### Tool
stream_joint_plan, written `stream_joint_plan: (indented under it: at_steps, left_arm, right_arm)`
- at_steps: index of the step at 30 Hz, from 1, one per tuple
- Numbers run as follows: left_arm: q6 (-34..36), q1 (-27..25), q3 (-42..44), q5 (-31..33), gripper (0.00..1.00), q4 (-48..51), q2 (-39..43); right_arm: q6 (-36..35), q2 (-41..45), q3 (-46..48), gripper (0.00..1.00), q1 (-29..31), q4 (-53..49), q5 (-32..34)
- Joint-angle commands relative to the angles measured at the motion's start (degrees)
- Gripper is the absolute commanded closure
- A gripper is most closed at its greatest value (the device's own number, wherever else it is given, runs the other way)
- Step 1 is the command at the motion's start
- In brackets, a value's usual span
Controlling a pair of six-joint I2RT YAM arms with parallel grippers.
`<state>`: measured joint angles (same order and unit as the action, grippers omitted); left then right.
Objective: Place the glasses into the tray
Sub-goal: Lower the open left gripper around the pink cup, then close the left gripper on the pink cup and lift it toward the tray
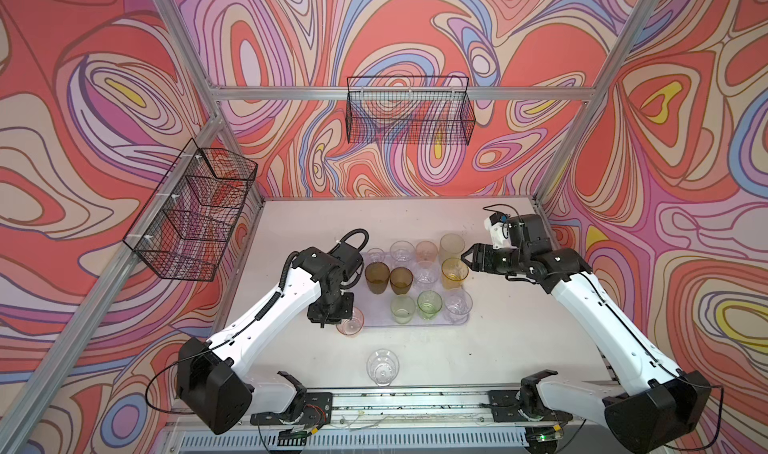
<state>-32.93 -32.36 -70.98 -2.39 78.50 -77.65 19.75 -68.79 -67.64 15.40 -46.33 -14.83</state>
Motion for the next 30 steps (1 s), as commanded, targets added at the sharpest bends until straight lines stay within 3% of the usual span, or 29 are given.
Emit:
stream_joint_plan:
  at_steps: [1, 30]
  left_arm:
    - [1.9, 0.5, -2.7, 1.2, 1.0, 2.6, -1.5]
    - [2.9, 0.6, -10.2, -2.5, 1.0, -7.1, -16.0]
  right_arm:
    - [-0.8, 0.8, -0.8, 0.3, -0.3, -0.2, -0.2]
    - [-1.2, 1.5, -0.7, 0.3, -0.2, -1.0, 0.2]
